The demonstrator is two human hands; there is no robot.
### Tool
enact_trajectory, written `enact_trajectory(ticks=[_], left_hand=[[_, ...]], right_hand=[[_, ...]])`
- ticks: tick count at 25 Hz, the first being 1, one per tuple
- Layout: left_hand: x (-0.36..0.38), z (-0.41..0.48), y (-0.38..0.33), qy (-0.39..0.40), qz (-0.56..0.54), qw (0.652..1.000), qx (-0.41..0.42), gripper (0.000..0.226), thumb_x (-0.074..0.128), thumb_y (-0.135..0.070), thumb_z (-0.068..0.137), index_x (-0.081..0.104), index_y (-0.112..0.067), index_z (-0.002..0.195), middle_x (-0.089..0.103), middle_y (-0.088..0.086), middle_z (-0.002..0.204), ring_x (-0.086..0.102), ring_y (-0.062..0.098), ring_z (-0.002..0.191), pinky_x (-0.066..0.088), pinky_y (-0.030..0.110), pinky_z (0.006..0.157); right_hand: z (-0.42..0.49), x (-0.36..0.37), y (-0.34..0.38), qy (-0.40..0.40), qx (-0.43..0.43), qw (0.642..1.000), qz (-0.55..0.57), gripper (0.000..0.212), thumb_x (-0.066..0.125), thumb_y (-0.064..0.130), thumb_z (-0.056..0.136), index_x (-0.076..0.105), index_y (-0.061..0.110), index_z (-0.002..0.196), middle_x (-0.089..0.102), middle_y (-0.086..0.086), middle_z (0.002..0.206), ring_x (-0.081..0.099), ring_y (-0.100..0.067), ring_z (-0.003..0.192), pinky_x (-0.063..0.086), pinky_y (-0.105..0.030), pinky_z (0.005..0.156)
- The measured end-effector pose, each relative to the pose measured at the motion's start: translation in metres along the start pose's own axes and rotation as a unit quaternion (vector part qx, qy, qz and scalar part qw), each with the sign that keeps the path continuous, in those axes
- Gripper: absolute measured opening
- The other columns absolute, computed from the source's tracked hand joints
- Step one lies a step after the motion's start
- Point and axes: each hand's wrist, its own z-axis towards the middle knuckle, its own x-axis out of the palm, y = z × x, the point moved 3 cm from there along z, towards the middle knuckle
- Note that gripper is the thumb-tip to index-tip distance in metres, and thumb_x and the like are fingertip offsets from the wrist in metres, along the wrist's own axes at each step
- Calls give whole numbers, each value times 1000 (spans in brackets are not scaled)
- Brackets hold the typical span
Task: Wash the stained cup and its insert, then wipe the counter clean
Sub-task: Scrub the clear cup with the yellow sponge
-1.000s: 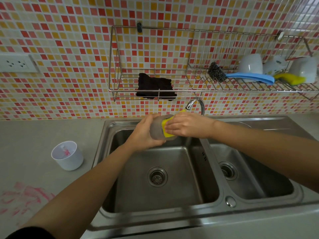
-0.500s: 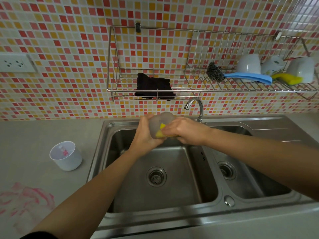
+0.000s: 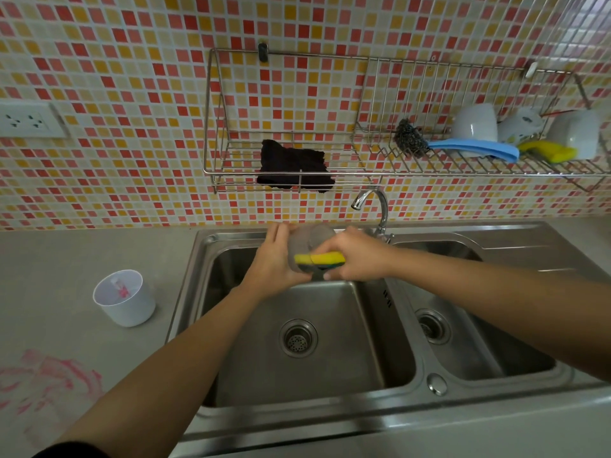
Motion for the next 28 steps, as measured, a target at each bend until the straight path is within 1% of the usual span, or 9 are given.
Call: enact_trajectory(ticks=[3,6,10,12,15,17,19,22,28], left_hand=[[5,0,3,-13,43,999,-4,81,85,-25,58,38,-8,122,39,8,122,50,21,103,52,32,79],[-3,-2,12,-23,-26,995,-93,81,86,-25,59,36,-12,122,39,2,121,44,12,106,42,14,72],[-9,-17,30,21,-206,956,-209,79,86,-29,60,35,-27,121,46,-7,118,47,11,109,46,23,81],[-12,-21,36,31,-261,936,-233,81,87,-31,58,36,-32,121,46,-9,121,47,13,112,51,37,90],[-26,-24,41,25,-325,915,-237,79,87,-23,59,39,-33,120,45,-3,127,49,17,115,56,42,86],[-39,-26,47,17,-317,917,-243,85,89,-34,50,39,-38,119,45,-3,128,49,18,118,54,44,90],[-54,-28,53,11,-295,924,-242,88,90,-44,44,38,-45,115,46,-5,128,48,16,118,50,44,96],[-78,-34,56,9,-245,942,-228,87,88,-36,55,32,-40,122,47,-13,122,47,7,113,47,33,94],[-112,-45,76,-5,-208,956,-206,85,88,-33,57,35,-37,124,49,-18,119,50,1,110,51,20,83]], right_hand=[[-4,-4,-10,7,143,948,283,25,73,8,75,66,7,99,64,-3,90,59,-17,83,45,-30,73],[-6,-8,-26,-66,229,856,458,33,62,4,83,54,14,113,60,-7,106,60,-23,94,51,-39,80],[7,-17,-11,-171,156,727,646,41,49,-1,90,45,29,117,53,-11,128,62,-28,103,55,-44,77],[21,-30,3,-215,99,715,658,47,52,7,91,41,39,124,53,-9,127,63,-25,96,53,-34,72],[63,-63,27,-274,32,698,661,42,46,24,88,40,39,127,49,-8,130,57,-21,94,49,-24,68],[106,-83,35,-298,34,734,609,45,35,18,92,35,36,133,39,-9,143,49,-27,116,50,-31,84],[147,-97,39,-283,82,824,483,55,39,24,91,24,33,143,24,-8,153,33,-31,134,36,-45,107],[193,-94,40,-213,169,926,262,60,45,39,94,17,33,146,7,-14,155,22,-37,139,28,-45,112],[241,-70,33,-106,204,972,-53,63,36,57,92,22,29,146,7,-16,156,23,-40,138,33,-48,104]])
